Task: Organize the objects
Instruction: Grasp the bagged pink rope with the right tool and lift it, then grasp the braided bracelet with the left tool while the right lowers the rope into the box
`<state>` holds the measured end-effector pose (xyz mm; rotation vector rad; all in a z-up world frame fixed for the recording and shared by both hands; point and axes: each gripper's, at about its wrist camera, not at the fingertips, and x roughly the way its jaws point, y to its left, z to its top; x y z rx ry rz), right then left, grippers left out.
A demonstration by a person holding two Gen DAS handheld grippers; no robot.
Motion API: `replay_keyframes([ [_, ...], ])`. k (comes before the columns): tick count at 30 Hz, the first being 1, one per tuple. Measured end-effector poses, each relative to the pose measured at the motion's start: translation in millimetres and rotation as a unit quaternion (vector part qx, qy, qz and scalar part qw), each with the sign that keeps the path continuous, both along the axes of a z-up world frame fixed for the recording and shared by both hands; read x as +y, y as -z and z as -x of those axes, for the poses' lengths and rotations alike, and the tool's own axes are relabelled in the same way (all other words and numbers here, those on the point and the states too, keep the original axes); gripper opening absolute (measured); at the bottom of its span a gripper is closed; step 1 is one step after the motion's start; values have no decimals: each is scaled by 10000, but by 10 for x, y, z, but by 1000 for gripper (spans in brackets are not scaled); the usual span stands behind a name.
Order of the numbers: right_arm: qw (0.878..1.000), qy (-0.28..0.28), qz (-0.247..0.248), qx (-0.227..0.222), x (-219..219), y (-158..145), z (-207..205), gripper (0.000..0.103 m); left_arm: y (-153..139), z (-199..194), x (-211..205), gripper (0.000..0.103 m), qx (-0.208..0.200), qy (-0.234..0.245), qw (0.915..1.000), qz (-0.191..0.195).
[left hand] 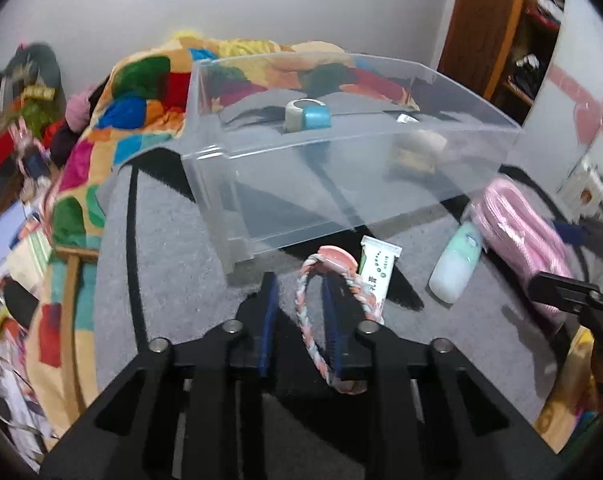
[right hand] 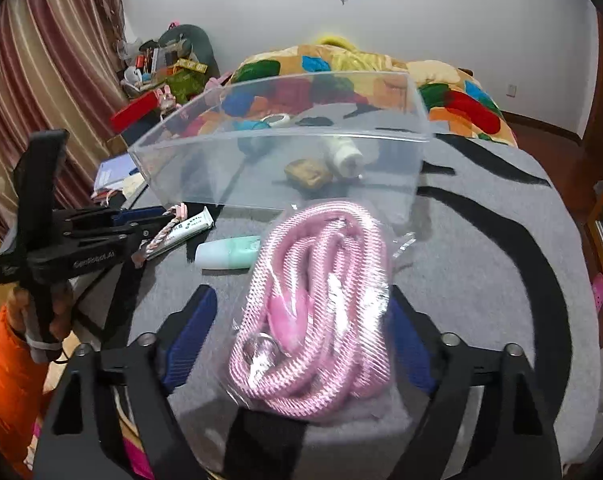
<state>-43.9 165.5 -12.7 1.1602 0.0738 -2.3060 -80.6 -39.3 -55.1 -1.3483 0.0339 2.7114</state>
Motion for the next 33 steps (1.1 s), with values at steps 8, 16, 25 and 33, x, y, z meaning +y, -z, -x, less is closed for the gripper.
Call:
replay_keyframes([
  [8, 9991, 55, -357, 214, -54, 133, -3, 54, -37, -223, -56, 2, 163, -97, 9998, -85],
  [16, 9995, 52, -132, 268, 98, 61, -117, 48, -447, -554, -97, 2, 793, -246, 9961, -297],
  [25, 9966, 136, 344, 734, 186, -393, -183, 48, -960, -626, -58, 2, 1441, -228, 9884, -429],
  [33, 9905, 297, 617, 1190, 112, -786, 89, 48, -1062, -233, -88, 2, 1643, -442, 9837, -575],
])
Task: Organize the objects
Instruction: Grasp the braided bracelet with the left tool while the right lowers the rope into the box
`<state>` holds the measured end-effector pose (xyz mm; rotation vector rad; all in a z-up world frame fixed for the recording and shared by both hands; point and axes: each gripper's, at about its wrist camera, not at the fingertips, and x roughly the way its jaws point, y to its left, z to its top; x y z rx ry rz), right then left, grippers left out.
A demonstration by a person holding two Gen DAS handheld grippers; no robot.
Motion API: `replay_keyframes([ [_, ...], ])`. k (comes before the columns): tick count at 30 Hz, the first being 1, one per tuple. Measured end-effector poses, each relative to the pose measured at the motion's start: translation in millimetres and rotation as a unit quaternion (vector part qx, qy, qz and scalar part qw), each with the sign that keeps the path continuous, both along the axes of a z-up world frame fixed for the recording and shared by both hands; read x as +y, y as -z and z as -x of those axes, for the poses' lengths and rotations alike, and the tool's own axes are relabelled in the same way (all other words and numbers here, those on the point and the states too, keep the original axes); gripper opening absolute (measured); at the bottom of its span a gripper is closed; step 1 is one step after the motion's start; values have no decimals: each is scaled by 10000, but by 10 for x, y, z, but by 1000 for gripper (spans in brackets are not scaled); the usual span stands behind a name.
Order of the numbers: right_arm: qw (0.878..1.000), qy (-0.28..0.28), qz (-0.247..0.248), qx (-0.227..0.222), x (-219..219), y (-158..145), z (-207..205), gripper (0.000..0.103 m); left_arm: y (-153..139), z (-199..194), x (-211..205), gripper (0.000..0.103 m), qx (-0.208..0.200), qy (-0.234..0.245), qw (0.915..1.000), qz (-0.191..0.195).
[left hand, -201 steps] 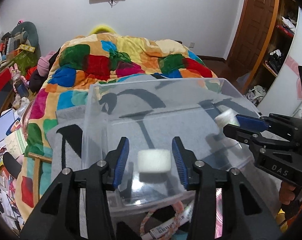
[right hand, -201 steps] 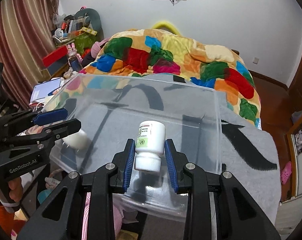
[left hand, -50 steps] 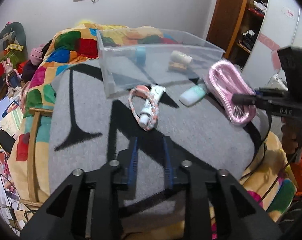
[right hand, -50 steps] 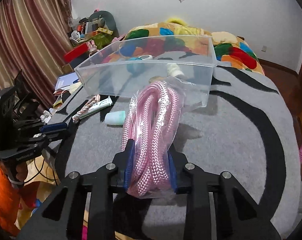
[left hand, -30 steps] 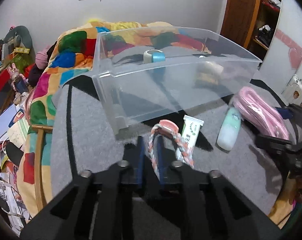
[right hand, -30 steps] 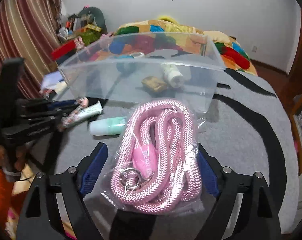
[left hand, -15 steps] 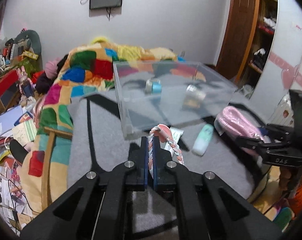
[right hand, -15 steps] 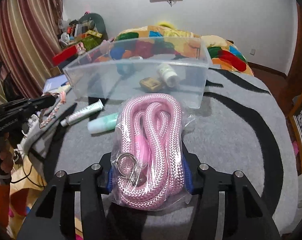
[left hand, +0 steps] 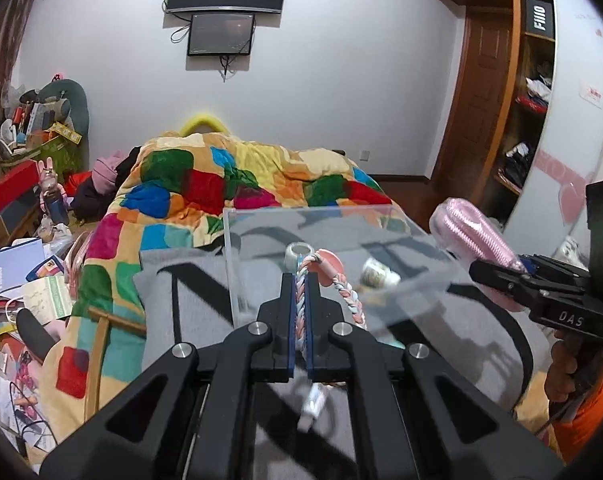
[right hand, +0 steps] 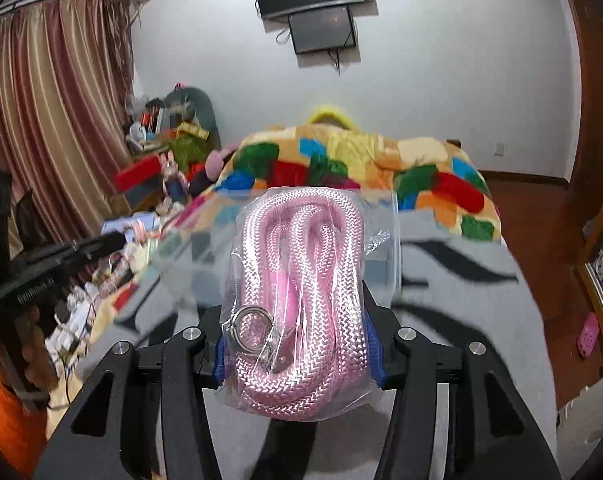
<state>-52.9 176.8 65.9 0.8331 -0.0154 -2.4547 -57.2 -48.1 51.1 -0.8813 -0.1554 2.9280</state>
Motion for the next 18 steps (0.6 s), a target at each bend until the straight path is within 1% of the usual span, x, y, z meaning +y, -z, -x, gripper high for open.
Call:
replay_keyframes([
  [4, 9999, 76, 5, 101, -122, -97, 252, 48, 35, 275, 0, 2, -102, -62, 9999, -1],
  [7, 10000, 55, -27, 30, -257, -84, 468, 48, 86, 471, -26, 2, -237, -117, 9996, -40],
  [9, 9999, 57, -56, -89, -345, -21, 613, 48, 153, 627, -46, 2, -388, -136, 9991, -126],
  [12, 9995, 33, -133, -298, -479, 102, 810, 48, 269, 808, -36, 2, -592, -172, 9980, -120],
  [14, 9988, 6, -196, -458, -575, 191, 927, 48, 348, 913, -3, 2, -716, -150, 9973, -44],
  [18, 9971, -104, -347, -675, -708, 352, 1031, 48, 485, 1024, 81, 3, -908, -82, 9957, 135],
])
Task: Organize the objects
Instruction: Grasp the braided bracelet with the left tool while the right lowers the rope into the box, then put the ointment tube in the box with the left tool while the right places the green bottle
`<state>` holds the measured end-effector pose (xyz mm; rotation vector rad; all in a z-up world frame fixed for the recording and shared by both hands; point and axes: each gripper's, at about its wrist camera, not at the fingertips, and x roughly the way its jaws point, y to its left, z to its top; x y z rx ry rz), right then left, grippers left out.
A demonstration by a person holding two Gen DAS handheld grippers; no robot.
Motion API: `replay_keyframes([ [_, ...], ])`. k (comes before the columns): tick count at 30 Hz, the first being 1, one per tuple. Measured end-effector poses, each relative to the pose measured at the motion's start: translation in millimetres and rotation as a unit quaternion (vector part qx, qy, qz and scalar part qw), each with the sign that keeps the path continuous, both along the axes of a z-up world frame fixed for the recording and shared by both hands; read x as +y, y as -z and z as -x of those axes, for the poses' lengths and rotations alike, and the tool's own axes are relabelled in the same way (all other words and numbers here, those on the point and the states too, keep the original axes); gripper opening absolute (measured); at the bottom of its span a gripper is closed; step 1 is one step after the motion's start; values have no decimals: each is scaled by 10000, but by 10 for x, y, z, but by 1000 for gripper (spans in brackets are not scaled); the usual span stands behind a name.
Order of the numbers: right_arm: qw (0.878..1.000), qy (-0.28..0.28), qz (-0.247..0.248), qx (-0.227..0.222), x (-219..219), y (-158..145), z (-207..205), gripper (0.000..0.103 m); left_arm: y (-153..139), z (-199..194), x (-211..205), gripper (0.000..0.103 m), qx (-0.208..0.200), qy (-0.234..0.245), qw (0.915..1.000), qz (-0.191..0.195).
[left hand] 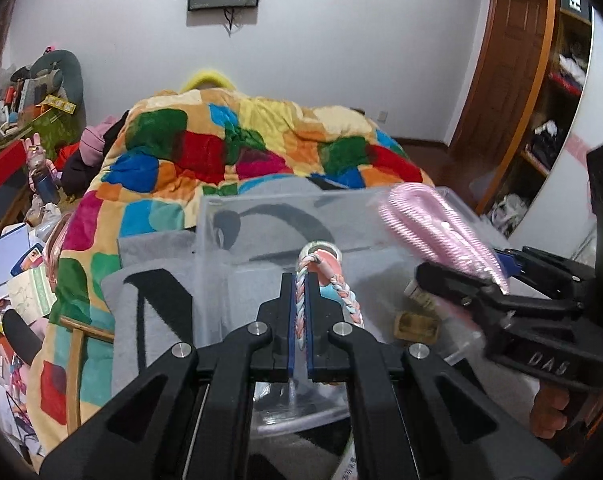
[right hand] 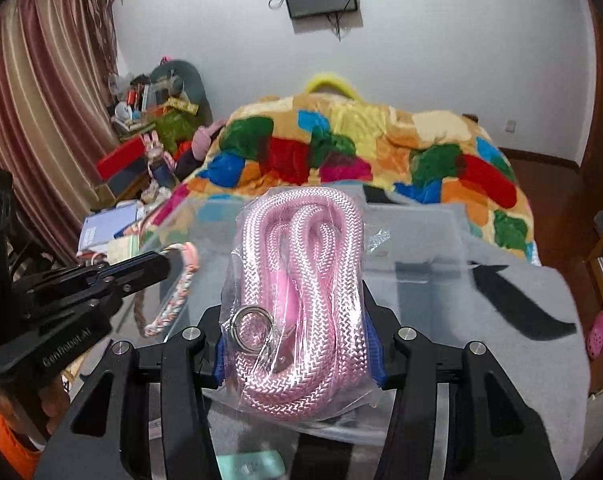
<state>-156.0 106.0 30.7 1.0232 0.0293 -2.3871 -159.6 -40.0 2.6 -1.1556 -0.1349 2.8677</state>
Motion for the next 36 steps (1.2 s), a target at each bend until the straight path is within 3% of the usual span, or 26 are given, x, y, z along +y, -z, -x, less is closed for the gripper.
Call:
replay_keyframes([
  [8, 9991, -268, -224, -261, -60, 131, 4, 55, 27, -109, 16, 10, -54, 91, 9999, 40],
  [16, 9987, -461, -222, 78, 100, -86, -322, 59, -184, -426, 9, 36, 236, 153, 9996, -29],
  [21, 9976, -656, -130, 198, 222, -158, -619, 69, -231, -678, 17, 44, 320, 236, 9992, 35],
  [25, 9965, -792, -205, 199, 254, -77, -826, 79, -117, -844, 49, 46, 163, 363, 9991, 125],
  [31, 9930, -1121, -362, -95, 196, 215, -983, 89, 266, -920, 111, 46, -393, 620, 9971, 203],
  [34, 9896, -1307, -566, -207, 104, 365, -999, 91, 495, -858, 150, 46, -779, 707, 9942, 216],
  [36, 9869, -1409, -712, -341, 17, 473, -972, 91, 560, -844, 168, 46, -818, 719, 9938, 214],
])
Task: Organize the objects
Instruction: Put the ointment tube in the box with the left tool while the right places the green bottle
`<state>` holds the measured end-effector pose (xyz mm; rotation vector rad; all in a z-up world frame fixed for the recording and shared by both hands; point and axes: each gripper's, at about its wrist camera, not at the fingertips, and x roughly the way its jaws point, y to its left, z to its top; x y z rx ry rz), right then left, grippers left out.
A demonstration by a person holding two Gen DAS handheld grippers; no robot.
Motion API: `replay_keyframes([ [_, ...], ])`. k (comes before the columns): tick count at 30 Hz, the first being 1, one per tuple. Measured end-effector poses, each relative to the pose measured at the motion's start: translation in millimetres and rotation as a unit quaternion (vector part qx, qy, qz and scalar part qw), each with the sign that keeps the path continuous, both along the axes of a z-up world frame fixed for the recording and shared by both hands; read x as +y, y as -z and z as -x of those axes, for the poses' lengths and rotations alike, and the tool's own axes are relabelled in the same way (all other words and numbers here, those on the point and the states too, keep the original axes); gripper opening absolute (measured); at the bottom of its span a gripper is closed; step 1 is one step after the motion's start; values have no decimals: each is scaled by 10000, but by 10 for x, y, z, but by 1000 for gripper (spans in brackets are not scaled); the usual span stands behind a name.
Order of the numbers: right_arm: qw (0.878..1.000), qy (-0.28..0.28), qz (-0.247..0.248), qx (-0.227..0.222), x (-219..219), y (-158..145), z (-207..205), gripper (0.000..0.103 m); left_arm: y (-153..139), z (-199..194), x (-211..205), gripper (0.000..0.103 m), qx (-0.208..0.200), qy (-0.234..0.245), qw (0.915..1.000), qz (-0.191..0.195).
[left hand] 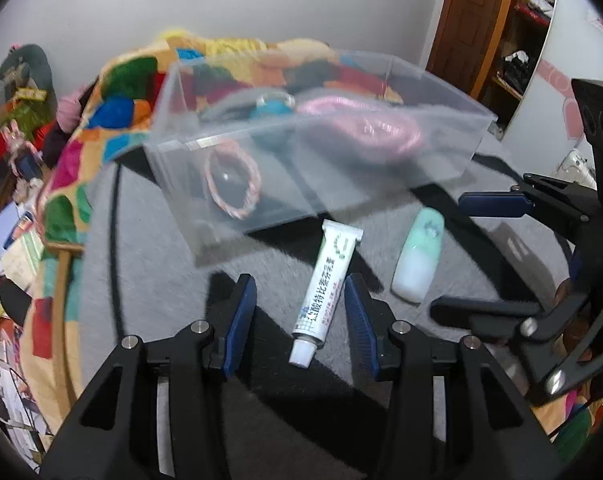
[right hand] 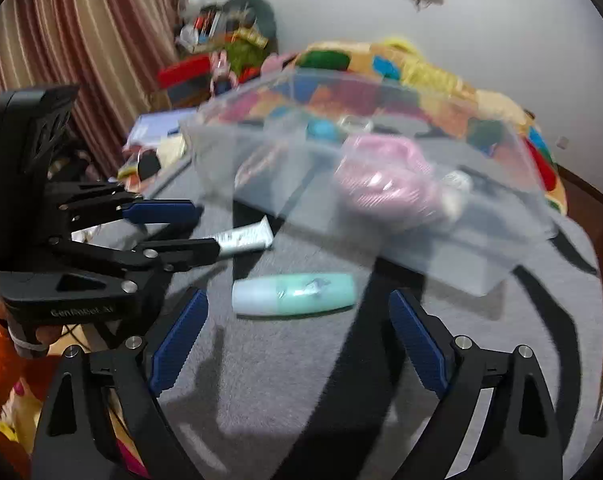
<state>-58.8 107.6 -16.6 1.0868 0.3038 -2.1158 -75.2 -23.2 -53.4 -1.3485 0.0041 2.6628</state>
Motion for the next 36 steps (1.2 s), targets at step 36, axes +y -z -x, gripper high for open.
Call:
replay_keyframes([
  [36, 9828, 1403, 884, 809, 384, -744, 342, 71, -820, 247, -87, 15, 1261, -344, 9901, -521],
])
